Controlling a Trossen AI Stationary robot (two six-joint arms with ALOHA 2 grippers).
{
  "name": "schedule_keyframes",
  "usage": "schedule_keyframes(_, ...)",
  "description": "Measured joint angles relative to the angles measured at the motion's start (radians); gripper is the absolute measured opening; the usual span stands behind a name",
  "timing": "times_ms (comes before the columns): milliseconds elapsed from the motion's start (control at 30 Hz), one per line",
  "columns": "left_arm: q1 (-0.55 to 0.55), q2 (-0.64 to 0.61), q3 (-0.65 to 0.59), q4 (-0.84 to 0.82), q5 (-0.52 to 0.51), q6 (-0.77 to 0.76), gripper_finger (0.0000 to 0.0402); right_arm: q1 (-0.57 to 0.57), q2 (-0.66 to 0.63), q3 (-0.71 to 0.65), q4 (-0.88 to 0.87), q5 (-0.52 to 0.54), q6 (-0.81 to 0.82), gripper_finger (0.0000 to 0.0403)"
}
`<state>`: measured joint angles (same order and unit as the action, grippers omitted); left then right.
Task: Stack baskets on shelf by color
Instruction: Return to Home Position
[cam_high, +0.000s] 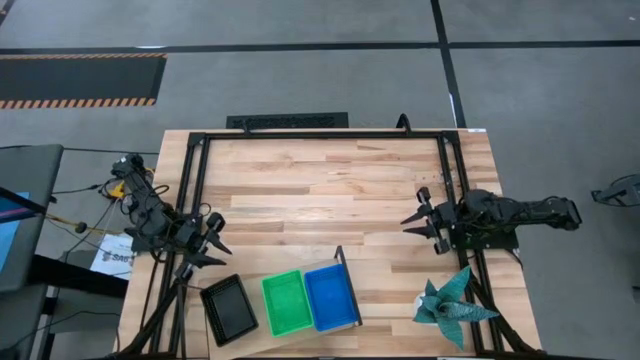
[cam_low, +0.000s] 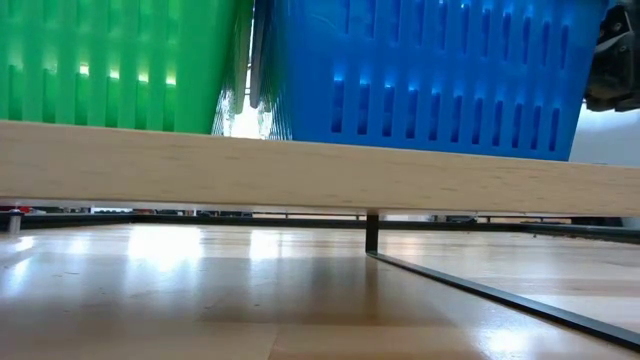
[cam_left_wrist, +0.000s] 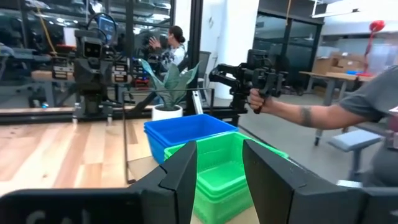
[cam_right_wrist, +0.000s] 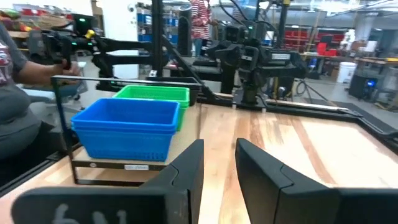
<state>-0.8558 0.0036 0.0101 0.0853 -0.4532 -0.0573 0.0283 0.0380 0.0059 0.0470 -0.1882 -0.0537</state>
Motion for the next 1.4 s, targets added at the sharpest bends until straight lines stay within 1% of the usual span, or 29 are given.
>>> schedule_keyframes(100, 0.000, 0.000, 0.000, 0.000, -0.024, 0.028, 0.0118, -0.006, 0.000, 0.000, -0.005, 0.033, 0.000, 0.0118)
schedule_keyframes(200, 0.000, 0.000, 0.000, 0.001, -0.039, 0.030, 0.0118, -0.005, 0.000, 0.000, -0.005, 0.036, 0.000, 0.0118)
schedule_keyframes(333, 0.000, 0.000, 0.000, 0.002, -0.041, -0.062, 0.0118, -0.005, 0.000, 0.000, -0.005, 0.036, 0.000, 0.0118)
schedule_keyframes(433, 0.000, 0.000, -0.001, 0.002, -0.041, -0.089, 0.0118, -0.005, 0.000, -0.001, -0.005, 0.035, 0.000, 0.0118)
schedule_keyframes(1400, 0.000, 0.000, -0.002, 0.002, -0.041, -0.093, 0.0118, -0.005, 0.000, -0.001, -0.003, 0.034, 0.001, 0.0118)
